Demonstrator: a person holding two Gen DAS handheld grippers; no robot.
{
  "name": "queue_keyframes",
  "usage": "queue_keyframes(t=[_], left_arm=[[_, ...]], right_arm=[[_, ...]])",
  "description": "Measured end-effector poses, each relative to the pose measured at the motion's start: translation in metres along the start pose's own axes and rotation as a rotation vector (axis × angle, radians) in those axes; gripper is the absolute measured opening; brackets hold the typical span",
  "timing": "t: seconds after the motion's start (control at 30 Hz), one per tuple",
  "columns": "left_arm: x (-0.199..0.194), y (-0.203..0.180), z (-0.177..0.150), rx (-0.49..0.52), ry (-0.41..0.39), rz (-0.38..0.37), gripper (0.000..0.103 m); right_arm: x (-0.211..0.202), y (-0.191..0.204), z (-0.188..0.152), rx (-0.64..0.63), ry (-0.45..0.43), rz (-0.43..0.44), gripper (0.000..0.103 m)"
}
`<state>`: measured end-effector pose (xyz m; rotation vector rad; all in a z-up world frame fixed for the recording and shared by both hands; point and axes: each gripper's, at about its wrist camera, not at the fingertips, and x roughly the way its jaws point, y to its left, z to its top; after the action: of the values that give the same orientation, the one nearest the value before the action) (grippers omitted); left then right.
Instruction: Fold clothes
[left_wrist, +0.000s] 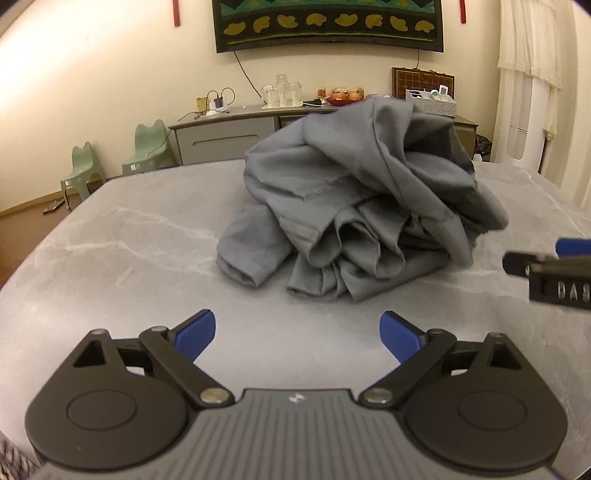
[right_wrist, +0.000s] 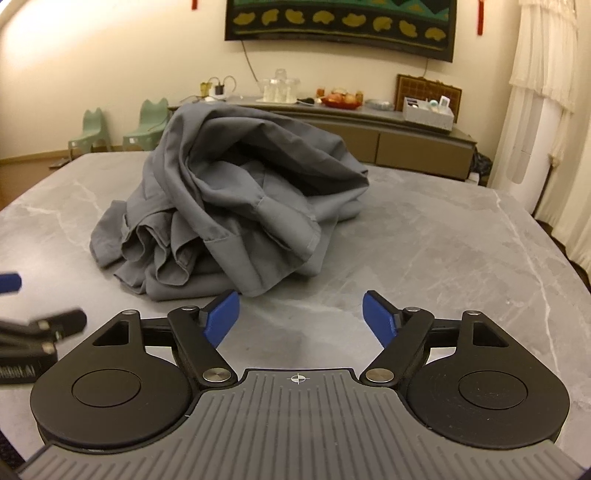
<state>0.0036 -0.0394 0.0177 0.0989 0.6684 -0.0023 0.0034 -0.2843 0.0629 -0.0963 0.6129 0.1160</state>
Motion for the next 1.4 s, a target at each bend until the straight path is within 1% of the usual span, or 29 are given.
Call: queue_keyframes(t=[0.07, 0.13, 0.2, 0.33, 0.43, 0.53, 0.6, 0.67, 0.73, 0.77, 0.83, 0.87, 0.9, 1.0, 1.07, 1.1, 1.17, 1.27, 1.37, 1.4], left_arm=[[0.0, 0.004, 0.013, -0.003, -0.012, -0.006, 0.103], [0.003, 0.006, 0.026, -0.003, -0.017, -0.023, 0.103], [0.011, 0.006, 0.038, 0.019, -0.016, -0.045, 0.103], [0.039, -0.001, 0.055, 0.135, -0.007, -0.052, 0.103], [0.065, 0.002, 0.063, 0.192, 0.002, -0.059, 0.103], [0.09, 0.014, 0.069, 0.184, 0.006, -0.078, 0.103], [0.105, 0.027, 0.068, 0.14, 0.0, -0.104, 0.103], [0.116, 0.042, 0.066, 0.079, 0.013, -0.131, 0.103], [0.12, 0.055, 0.067, 0.031, 0.038, -0.159, 0.103], [0.121, 0.061, 0.067, 0.016, 0.045, -0.178, 0.103], [0.116, 0.071, 0.068, 0.016, 0.03, -0.212, 0.103], [0.114, 0.076, 0.068, 0.024, 0.018, -0.218, 0.103], [0.111, 0.08, 0.068, 0.041, -0.002, -0.208, 0.103], [0.109, 0.083, 0.074, 0.101, -0.083, -0.145, 0.103], [0.11, 0.08, 0.084, 0.103, -0.111, -0.131, 0.103], [0.11, 0.079, 0.087, 0.081, -0.111, -0.143, 0.103], [0.108, 0.074, 0.088, 0.012, -0.075, -0.194, 0.103], [0.107, 0.067, 0.079, -0.073, -0.04, -0.274, 0.103], [0.1, 0.054, 0.062, -0.08, -0.003, -0.301, 0.103], [0.093, 0.049, 0.056, -0.067, -0.006, -0.302, 0.103]], right_arm=[[0.002, 0.0, 0.001, -0.002, 0.002, -0.006, 0.078], [0.005, -0.001, 0.003, 0.004, 0.005, -0.015, 0.079], [0.009, -0.001, 0.006, 0.014, 0.009, -0.023, 0.08], [0.023, 0.003, 0.009, -0.015, 0.022, -0.045, 0.084], [0.039, 0.005, 0.022, -0.034, 0.01, -0.019, 0.084], [0.053, 0.013, 0.038, -0.093, -0.029, 0.037, 0.087], [0.066, 0.022, 0.05, -0.146, -0.044, 0.073, 0.091], [0.087, 0.03, 0.059, -0.206, -0.047, 0.099, 0.09], [0.112, 0.034, 0.062, -0.254, -0.021, 0.148, 0.073], [0.122, 0.034, 0.064, -0.262, -0.011, 0.174, 0.059], [0.132, 0.027, 0.069, -0.221, -0.005, 0.226, 0.049], [0.136, 0.023, 0.072, -0.201, -0.006, 0.243, 0.03], [0.133, 0.015, 0.078, -0.173, -0.016, 0.25, 0.016], [0.117, -0.017, 0.097, -0.058, -0.057, 0.323, 0.011], [0.106, -0.037, 0.107, 0.02, -0.094, 0.363, 0.009], [0.098, -0.044, 0.11, 0.05, -0.134, 0.395, 0.008], [0.078, -0.055, 0.115, 0.117, -0.223, 0.476, 0.006], [0.033, -0.067, 0.119, 0.201, -0.355, 0.599, 0.006], [-0.004, -0.082, 0.109, 0.263, -0.437, 0.644, 0.006], [-0.015, -0.09, 0.105, 0.298, -0.448, 0.629, 0.006]])
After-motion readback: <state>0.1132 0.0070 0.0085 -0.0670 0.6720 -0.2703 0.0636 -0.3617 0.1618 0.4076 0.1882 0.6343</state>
